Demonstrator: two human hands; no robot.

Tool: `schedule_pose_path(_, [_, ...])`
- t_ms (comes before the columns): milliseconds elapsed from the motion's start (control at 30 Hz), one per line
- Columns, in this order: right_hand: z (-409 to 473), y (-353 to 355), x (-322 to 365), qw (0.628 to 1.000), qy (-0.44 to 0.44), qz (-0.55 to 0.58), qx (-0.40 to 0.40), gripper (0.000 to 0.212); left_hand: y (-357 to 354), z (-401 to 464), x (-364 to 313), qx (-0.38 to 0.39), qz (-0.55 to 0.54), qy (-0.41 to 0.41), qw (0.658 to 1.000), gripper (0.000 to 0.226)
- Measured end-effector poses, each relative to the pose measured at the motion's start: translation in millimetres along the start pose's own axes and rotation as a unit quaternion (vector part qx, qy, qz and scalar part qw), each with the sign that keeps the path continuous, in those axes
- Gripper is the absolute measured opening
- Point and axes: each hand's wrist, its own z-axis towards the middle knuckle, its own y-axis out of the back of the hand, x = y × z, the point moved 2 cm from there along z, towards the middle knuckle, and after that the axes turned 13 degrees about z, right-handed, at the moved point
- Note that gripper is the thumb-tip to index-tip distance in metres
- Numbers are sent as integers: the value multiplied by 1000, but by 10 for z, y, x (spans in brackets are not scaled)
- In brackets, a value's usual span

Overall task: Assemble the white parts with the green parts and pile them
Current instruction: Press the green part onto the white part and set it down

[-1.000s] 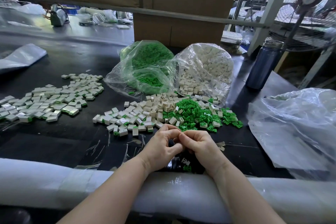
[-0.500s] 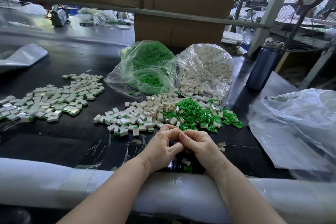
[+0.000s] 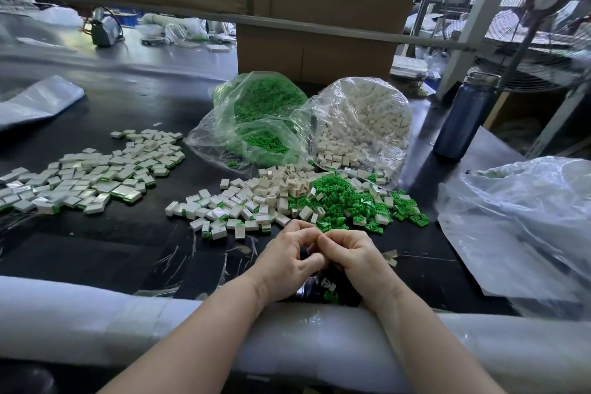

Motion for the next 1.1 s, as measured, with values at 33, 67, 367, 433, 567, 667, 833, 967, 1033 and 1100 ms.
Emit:
schedule_pose_path(33, [-1,-2,3,1000,5,-3,-1,25,3,2,-9,-4,-3,-1,1000,17])
schedule_pose_path(67, [-2,-9,11,1000,10,-5,0,23,4,6,-10,-9,-10,-3,1000,11])
schedule_pose_path(367, [-20,46,31,993,68,-3,-93,5,42,33,46,-73,-45,7,996,7])
schedule_pose_path(433, [-26,51,42,992,78,-41,-94,9,39,29,44,-66,-37,7,997,8])
schedule_pose_path(567, [-18,37,37,988,79,-86,-100,13,25,32,65,-67,-7,3,998,12])
schedule_pose_path(667, [5,37,8,983,67,-136,-105,14,21,40,70,-78,9,1,997,13])
schedule_pose_path(833, [16,32,6,977,66,-173,-101,10,20,37,57,-74,1,4,997,15])
schedule_pose_path(967, [1,50,27,976,76,-160,-129,7,45,32,53,-109,12,17,994,16])
schedule_pose_path(1033, [-9,80,39,972,84,-154,-159,10,64,25,74,-137,7,39,990,18])
schedule_pose_path(1100, [-16,106,44,965,91,-164,-182,11,86,10,95,-173,-6,65,983,23])
